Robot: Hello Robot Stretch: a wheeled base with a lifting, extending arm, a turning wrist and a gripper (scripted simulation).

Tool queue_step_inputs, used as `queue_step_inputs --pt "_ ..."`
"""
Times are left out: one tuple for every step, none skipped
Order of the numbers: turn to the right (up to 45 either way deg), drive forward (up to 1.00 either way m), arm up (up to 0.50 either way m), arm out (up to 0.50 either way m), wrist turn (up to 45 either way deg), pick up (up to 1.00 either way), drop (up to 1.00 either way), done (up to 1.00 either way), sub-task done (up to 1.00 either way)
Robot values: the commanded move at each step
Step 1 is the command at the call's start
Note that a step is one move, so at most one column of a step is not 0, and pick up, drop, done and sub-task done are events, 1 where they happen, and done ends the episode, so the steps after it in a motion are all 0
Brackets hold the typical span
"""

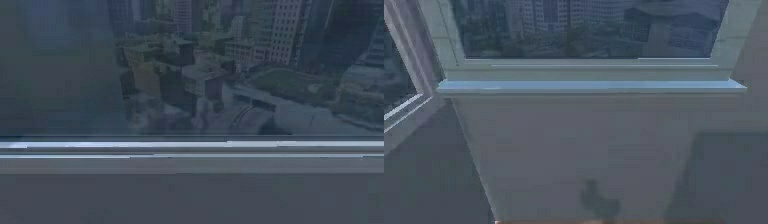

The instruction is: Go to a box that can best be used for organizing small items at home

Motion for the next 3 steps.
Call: queue_step_inputs --pt "-45.0 0.0 0.0 0.0 0.0 0.0 0.0 0.0 0.0" --pt "-24.0 0.0 0.0 0.0 0.0 0.0 0.0 0.0 0.0" --pt "0.0 0.75 0.0 0.0 0.0 0.0 0.0 0.0 0.0"
